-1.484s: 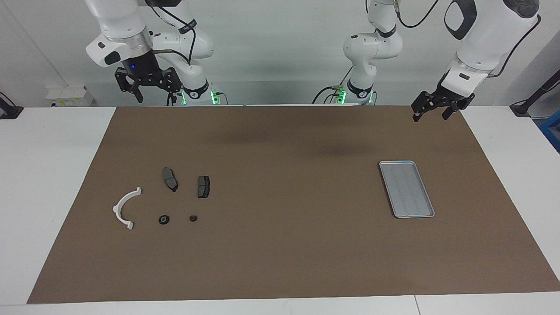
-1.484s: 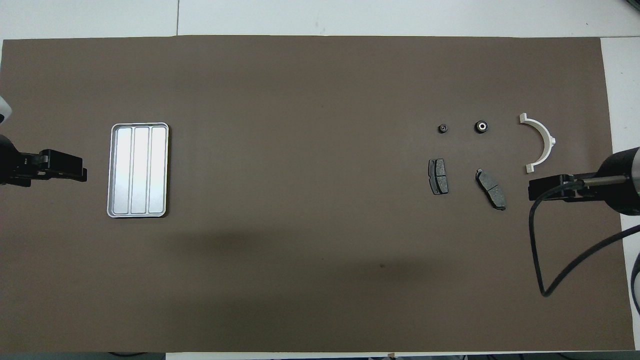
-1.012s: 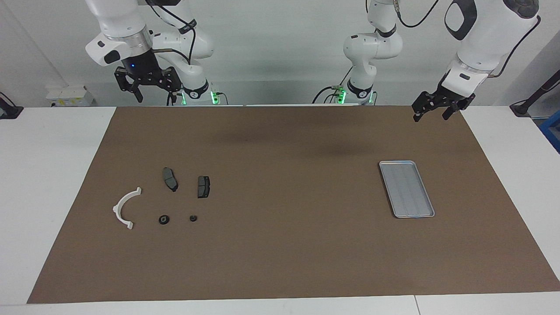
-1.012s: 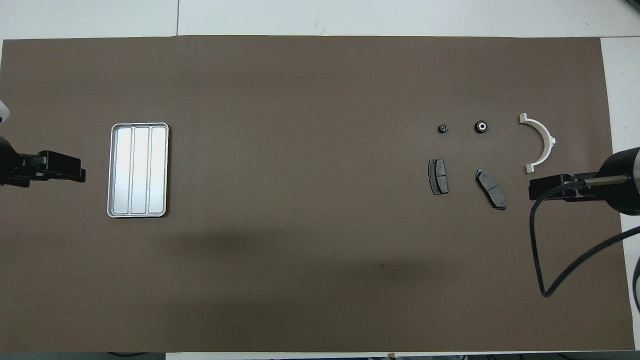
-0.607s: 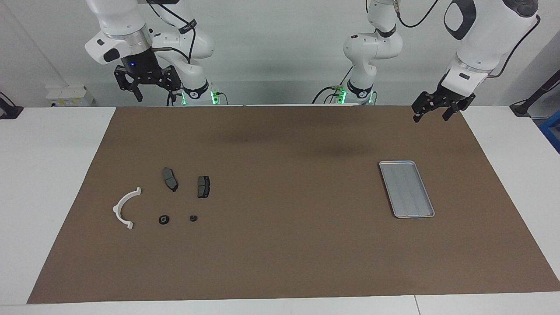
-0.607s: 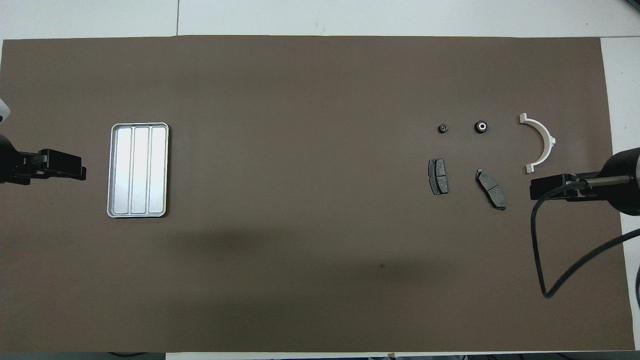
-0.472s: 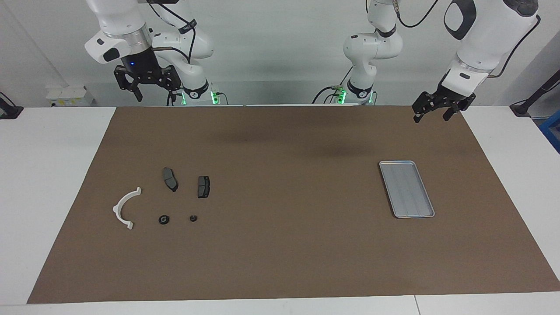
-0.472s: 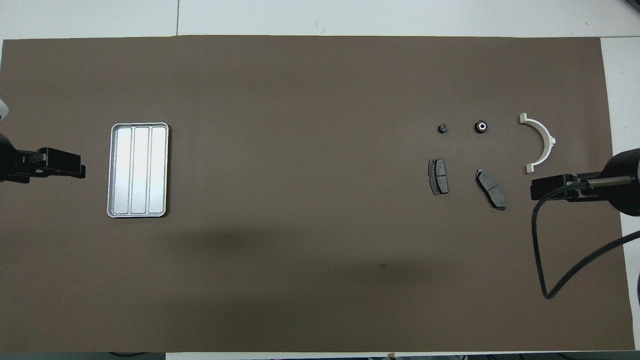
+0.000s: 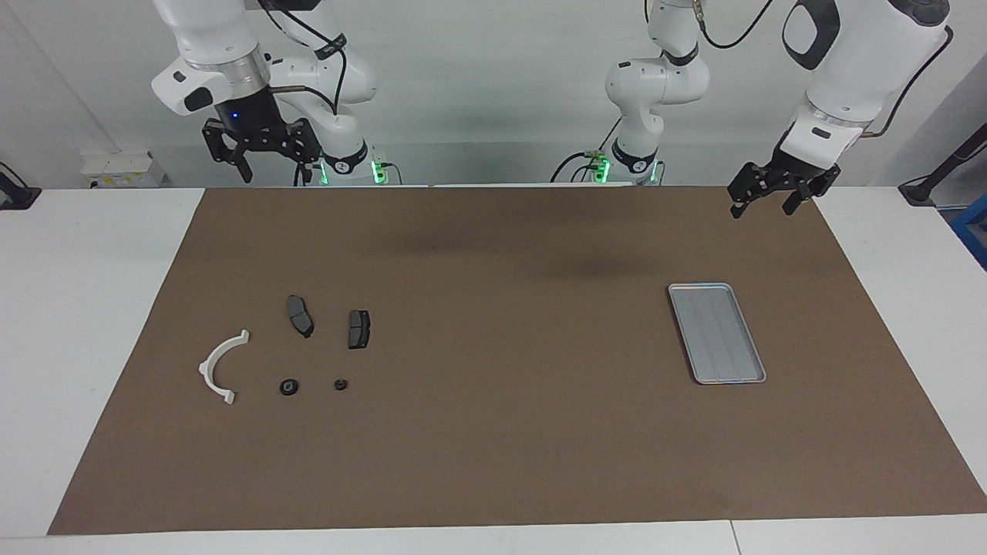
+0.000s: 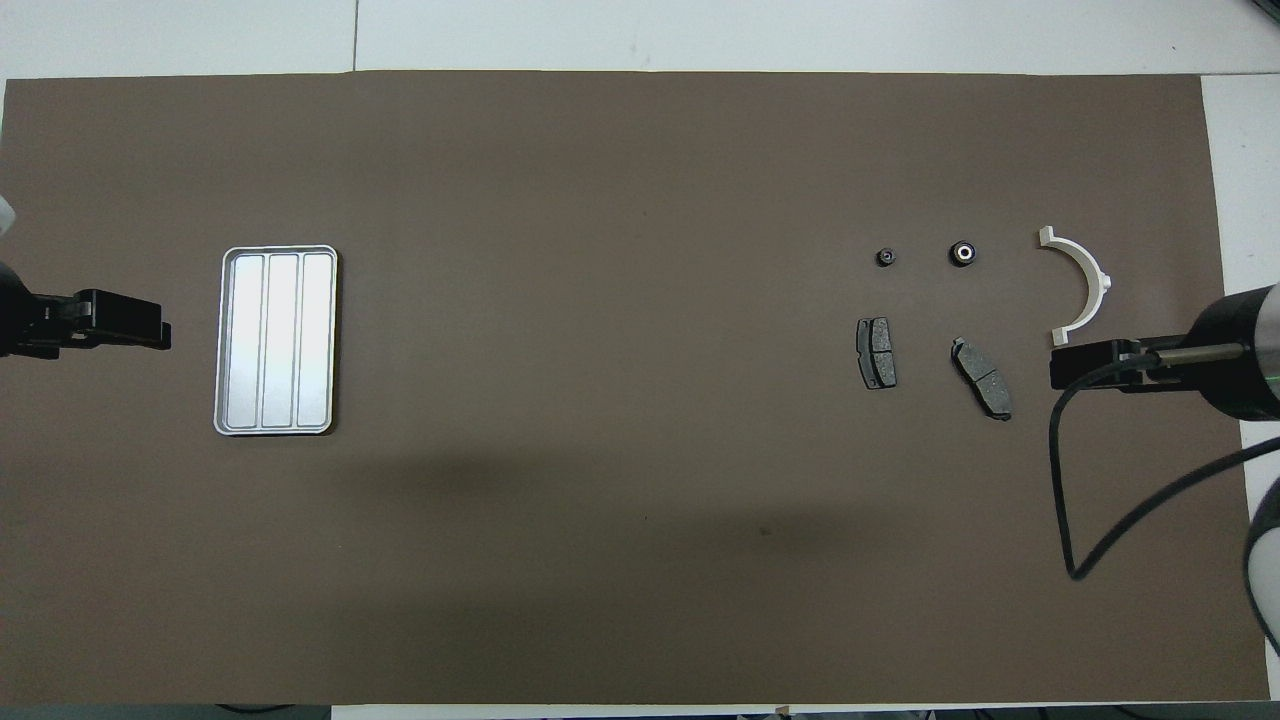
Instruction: Pick bearing gear from pile to tray
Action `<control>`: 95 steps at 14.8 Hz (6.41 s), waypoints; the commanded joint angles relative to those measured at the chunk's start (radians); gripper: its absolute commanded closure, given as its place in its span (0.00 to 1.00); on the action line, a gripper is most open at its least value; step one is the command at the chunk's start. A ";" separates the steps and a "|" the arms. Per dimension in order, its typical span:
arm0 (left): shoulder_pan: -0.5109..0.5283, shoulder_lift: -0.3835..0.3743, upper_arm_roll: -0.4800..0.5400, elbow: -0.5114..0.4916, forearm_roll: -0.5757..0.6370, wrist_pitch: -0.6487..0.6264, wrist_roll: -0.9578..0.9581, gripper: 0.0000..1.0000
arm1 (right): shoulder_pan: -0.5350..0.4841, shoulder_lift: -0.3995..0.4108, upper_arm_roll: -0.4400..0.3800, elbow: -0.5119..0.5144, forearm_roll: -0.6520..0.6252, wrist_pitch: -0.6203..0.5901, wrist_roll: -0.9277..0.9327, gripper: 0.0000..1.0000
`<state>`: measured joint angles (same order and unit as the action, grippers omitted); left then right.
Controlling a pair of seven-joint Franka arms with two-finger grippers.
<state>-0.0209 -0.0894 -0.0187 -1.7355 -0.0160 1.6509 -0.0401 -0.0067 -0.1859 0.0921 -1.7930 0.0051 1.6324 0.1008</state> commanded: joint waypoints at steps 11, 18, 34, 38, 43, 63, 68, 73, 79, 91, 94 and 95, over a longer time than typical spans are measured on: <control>-0.070 -0.029 0.002 -0.013 0.002 -0.019 0.005 0.00 | 0.020 0.569 0.005 0.079 -0.111 0.416 0.174 0.00; -0.057 -0.033 0.008 -0.051 0.001 0.067 0.009 0.00 | 0.083 0.798 0.005 0.285 -0.138 0.382 0.381 0.00; -0.122 -0.055 0.000 -0.091 0.001 0.084 0.006 0.00 | 0.037 0.822 0.006 0.258 -0.139 0.503 0.413 0.11; -0.122 -0.061 0.000 -0.108 0.001 0.110 0.009 0.00 | 0.043 0.819 0.005 0.251 -0.125 0.475 0.413 0.12; -0.122 -0.061 0.002 -0.113 0.001 0.130 0.012 0.00 | 0.048 0.818 0.006 0.251 -0.123 0.446 0.413 0.23; -0.125 -0.067 0.000 -0.131 0.001 0.178 0.008 0.00 | 0.086 0.760 0.030 0.575 -0.129 -0.081 0.315 1.00; -0.123 -0.070 0.000 -0.150 0.001 0.202 0.009 0.00 | 0.252 0.688 0.106 0.669 -0.022 -0.207 0.737 1.00; -0.122 -0.075 0.000 -0.156 0.001 0.202 0.012 0.00 | 0.437 0.697 0.120 0.585 0.035 0.073 1.192 1.00; -0.119 -0.075 0.002 -0.156 0.001 0.199 0.012 0.00 | 0.547 0.773 0.113 0.426 -0.055 0.340 1.353 1.00; -0.113 -0.096 0.002 -0.199 0.001 0.225 0.016 0.00 | 0.536 0.841 0.113 0.241 -0.168 0.612 1.383 1.00; -0.114 -0.098 0.000 -0.200 0.001 0.227 0.014 0.00 | 0.537 0.841 0.112 0.271 -0.157 0.564 1.386 0.14; -0.114 -0.096 0.002 -0.200 0.001 0.227 0.014 0.00 | 0.539 0.845 0.112 0.293 -0.157 0.519 1.386 0.00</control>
<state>-0.1284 -0.1487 -0.0249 -1.8905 -0.0166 1.8502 -0.0375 0.5429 0.6619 0.2003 -1.5039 -0.1352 2.2089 1.4661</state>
